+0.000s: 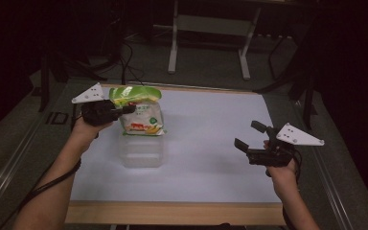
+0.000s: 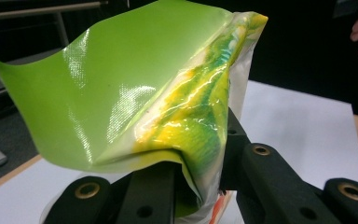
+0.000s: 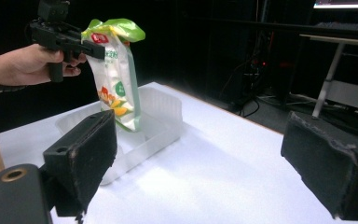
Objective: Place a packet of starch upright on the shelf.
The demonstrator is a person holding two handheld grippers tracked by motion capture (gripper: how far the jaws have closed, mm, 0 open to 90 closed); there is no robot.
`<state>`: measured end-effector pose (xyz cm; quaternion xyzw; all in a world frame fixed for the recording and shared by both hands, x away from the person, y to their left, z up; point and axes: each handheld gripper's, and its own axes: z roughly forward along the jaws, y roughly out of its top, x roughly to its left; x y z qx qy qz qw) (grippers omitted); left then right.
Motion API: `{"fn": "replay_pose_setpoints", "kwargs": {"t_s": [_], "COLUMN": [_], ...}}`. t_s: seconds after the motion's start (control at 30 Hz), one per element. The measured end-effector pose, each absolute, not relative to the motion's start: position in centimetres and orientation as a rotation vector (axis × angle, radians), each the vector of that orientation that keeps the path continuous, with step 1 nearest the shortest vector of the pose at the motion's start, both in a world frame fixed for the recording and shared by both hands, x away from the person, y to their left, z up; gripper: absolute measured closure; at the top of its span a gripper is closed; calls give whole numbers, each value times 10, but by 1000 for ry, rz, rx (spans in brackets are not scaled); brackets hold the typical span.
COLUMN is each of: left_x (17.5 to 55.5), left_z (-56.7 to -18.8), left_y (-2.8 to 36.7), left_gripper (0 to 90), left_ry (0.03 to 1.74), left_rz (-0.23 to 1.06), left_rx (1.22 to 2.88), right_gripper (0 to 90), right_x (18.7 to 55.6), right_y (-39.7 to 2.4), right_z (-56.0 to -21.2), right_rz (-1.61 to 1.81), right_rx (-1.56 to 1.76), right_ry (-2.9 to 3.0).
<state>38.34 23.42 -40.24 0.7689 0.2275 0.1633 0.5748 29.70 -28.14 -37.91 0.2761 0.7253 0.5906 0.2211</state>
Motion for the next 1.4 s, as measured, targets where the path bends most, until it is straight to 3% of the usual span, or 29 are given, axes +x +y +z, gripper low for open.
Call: {"fn": "replay_pose_setpoints", "kwargs": {"t_s": [0.43,1.4], "left_x": [382,390], "left_z": [-424,-472], "left_y": [227,225], "left_gripper": [803,816], "left_ry": [521,642], "left_rz": [363,290], "left_rx": [1890,1884], "right_gripper": [105,105], "right_x": [296,300], "right_y": [-285,-286], "right_z": [-386,-406], "right_rz": [1629,1611], "right_rx": [775,820], "right_ry": [2020,2071]}}
